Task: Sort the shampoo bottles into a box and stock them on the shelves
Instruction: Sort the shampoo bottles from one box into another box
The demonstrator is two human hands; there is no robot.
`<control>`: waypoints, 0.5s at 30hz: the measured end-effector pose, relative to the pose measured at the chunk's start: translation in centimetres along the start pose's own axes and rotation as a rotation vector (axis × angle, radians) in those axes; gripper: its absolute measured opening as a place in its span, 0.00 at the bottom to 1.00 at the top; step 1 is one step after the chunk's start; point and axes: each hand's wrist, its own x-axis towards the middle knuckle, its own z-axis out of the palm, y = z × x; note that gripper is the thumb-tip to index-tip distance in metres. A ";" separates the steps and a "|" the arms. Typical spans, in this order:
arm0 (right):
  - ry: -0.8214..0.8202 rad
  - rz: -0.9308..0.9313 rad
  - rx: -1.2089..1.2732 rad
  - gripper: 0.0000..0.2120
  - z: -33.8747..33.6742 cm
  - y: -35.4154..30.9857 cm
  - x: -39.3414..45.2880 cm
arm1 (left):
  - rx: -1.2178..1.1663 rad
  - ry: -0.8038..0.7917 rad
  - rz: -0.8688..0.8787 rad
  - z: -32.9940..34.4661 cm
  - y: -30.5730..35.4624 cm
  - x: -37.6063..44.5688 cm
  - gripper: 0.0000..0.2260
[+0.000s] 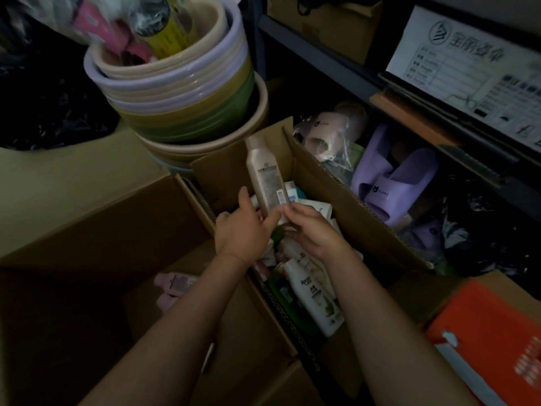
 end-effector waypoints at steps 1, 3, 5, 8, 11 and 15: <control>-0.039 -0.012 -0.009 0.15 0.3 -0.5 -0.7 | -0.027 -0.005 0.005 -0.2 0.1 0.1 0.39; -0.121 -0.011 -0.028 0.14 0.4 -1.0 -2.0 | -0.176 0.021 0.002 -0.7 0.2 0.2 0.33; -0.150 0.007 -0.079 0.15 -0.1 -0.9 -2.5 | -0.354 0.038 -0.032 -1.2 0.2 0.1 0.29; 0.102 0.000 -0.232 0.13 -1.7 -0.2 -2.4 | -0.438 -0.024 -0.029 -1.5 0.0 0.0 0.28; 0.442 -0.081 -0.725 0.19 -5.3 2.3 -2.0 | -0.465 -0.102 -0.008 -1.6 0.5 -0.5 0.27; 0.447 0.014 -1.125 0.36 -10.0 7.0 -1.6 | -0.639 -0.212 0.085 0.1 2.6 -2.1 0.19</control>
